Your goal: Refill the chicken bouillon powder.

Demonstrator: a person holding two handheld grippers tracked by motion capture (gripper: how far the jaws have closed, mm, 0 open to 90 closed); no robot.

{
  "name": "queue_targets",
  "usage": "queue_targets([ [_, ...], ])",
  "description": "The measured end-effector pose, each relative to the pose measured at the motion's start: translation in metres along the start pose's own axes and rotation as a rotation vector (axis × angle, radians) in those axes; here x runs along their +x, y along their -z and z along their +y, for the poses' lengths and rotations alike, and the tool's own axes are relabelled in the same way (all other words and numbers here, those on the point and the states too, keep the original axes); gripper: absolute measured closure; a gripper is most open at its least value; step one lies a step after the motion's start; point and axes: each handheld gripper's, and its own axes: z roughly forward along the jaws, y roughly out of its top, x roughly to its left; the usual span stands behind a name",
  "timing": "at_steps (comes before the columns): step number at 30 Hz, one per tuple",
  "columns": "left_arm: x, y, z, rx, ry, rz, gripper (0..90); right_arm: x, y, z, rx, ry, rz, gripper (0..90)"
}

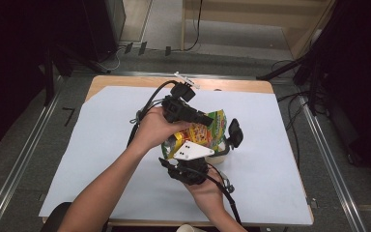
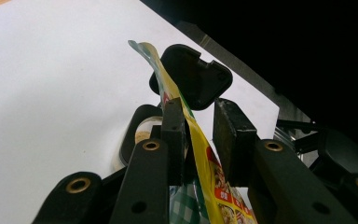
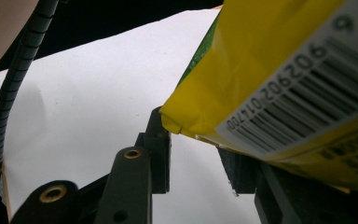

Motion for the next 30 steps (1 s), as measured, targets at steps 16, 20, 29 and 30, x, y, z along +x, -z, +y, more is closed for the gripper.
queue_targets([
  [16, 0.000, 0.013, -0.006, -0.031, -0.006, 0.039, 75.0, 0.004, -0.006, 0.005, -0.006, 0.030, 0.017, 67.3],
  [20, 0.000, 0.016, -0.008, -0.040, -0.009, 0.045, 75.1, 0.004, -0.007, 0.005, -0.005, 0.037, 0.019, 67.3],
  [29, -0.001, 0.015, -0.008, -0.039, -0.011, 0.048, 75.2, 0.005, -0.008, 0.005, -0.005, 0.033, 0.019, 67.3],
  [30, -0.001, 0.014, -0.008, -0.036, -0.013, 0.050, 75.2, 0.005, -0.008, 0.005, -0.006, 0.031, 0.019, 67.3],
])
